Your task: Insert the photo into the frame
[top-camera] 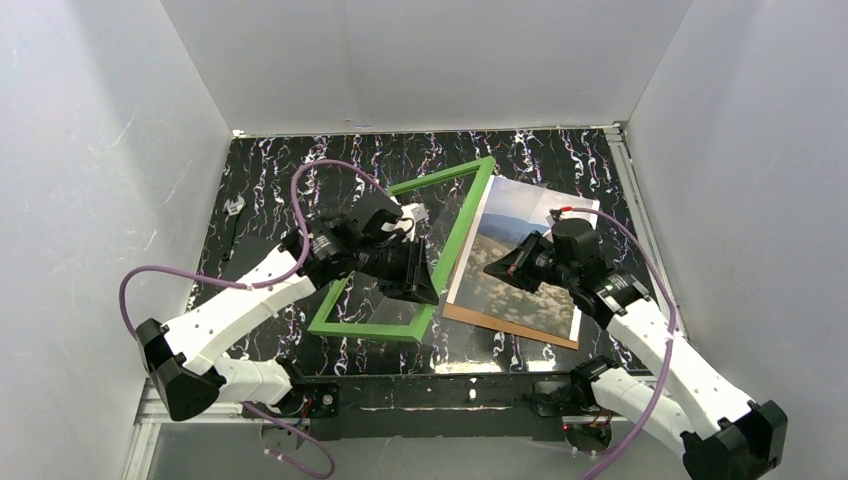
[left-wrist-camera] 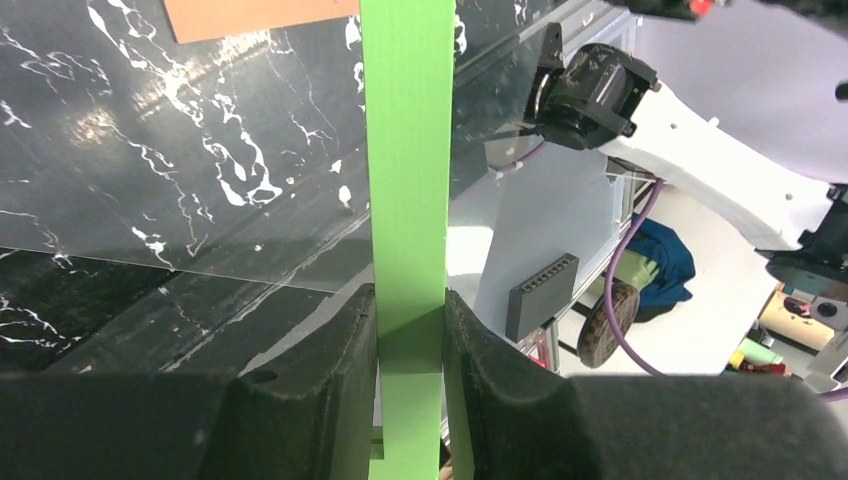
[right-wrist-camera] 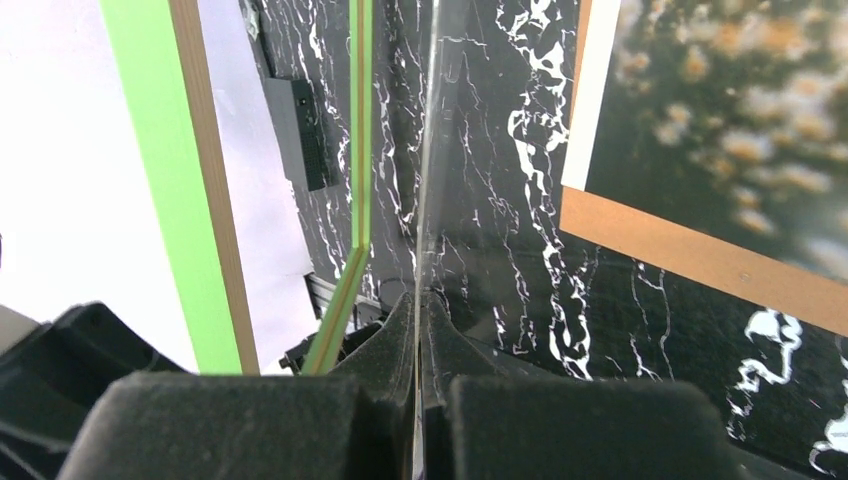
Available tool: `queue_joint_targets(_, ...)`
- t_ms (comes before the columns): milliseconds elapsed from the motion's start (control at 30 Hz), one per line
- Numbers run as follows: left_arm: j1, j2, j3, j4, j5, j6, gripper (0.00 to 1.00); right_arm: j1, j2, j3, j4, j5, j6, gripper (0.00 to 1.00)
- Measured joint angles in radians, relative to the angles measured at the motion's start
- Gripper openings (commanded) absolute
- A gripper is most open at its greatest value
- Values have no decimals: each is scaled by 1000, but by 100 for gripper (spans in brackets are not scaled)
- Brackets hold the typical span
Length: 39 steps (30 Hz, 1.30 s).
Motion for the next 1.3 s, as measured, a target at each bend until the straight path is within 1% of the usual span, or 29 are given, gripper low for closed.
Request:
queue_joint_targets(300,-88,-8,-26,65,21,-14,0,4,188,-10,224,-55,45,1)
queue_joint_targets(467,-127,-8,-48,100,24,-24,1,12,236,-12,325,-81,62,1)
queue_joint_targets(533,-131,-8,-57,109,25,-32,10,12,229,-27,370,-90,72,1)
queue_joint_targets(600,-132,-8,-64,118,25,-37,23,12,207,-60,411,-92,79,1)
queue_joint_targets(667,-132,-9,-73,124,25,-38,32,12,178,-95,441,-93,84,1)
queue_joint_targets(800,-133,-10,-88,135,30,-39,58,13,126,-147,508,-101,92,1)
queue_joint_targets(833,-133,-10,-89,137,32,-40,66,13,119,-156,528,-106,94,1)
queue_joint_targets(867,-133,-10,-89,139,32,-42,70,14,117,-160,541,-113,95,1)
queue_joint_targets(900,-133,-10,-89,141,34,-41,76,16,117,-162,556,-117,95,1)
queue_joint_targets(933,-133,-10,-89,140,35,-44,80,19,117,-163,568,-121,95,1)
queue_joint_targets(1033,-136,-5,-77,106,28,-27,86,30,119,-164,615,-141,95,1)
queue_joint_targets(1100,-143,13,-20,32,6,5,87,39,124,-164,636,-149,94,1)
queue_joint_targets(1167,-155,42,24,-14,-18,32,86,46,131,-164,649,-155,94,1)
queue_joint_targets(1300,-185,103,144,-146,-123,109,81,52,135,-164,650,-160,92,1)
